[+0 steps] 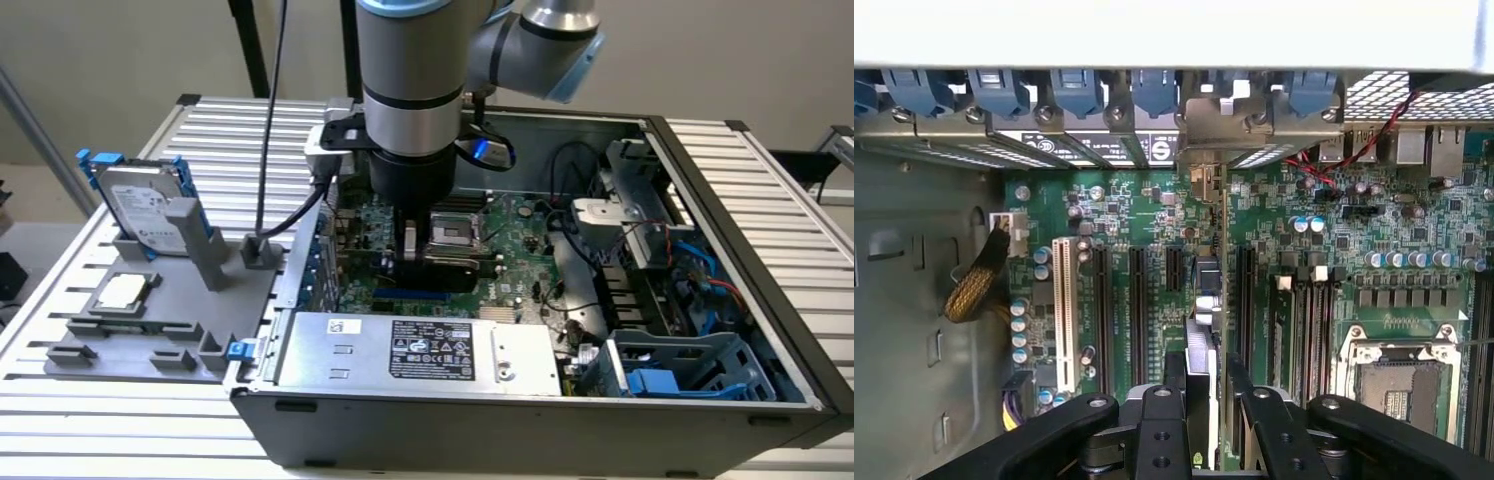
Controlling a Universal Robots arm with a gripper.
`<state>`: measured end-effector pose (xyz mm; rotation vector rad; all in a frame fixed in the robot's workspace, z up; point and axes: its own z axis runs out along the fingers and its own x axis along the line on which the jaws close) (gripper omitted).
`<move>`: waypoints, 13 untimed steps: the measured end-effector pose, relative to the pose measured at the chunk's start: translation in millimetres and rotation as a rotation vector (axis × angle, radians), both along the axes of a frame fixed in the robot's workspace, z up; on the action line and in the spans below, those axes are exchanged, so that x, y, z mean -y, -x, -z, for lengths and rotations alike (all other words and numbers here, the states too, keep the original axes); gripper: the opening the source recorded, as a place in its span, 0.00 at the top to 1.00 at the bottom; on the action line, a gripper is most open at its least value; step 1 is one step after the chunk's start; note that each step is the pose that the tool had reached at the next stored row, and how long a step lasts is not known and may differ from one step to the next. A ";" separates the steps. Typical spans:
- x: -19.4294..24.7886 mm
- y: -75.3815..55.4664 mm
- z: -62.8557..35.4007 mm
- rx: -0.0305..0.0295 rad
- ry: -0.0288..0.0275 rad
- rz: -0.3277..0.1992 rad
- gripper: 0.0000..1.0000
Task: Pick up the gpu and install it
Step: 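Insert the gpu into the slot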
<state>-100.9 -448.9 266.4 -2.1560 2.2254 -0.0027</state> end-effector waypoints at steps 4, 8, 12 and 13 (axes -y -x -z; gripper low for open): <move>-0.5 0.1 0.7 -0.0018 0.0000 0.000 0.74; -0.7 0.6 1.7 -0.0024 -0.0001 0.000 0.74; -0.9 2.2 2.6 -0.0024 0.0001 0.000 0.74; -0.9 2.4 2.8 -0.0025 0.0001 0.000 0.74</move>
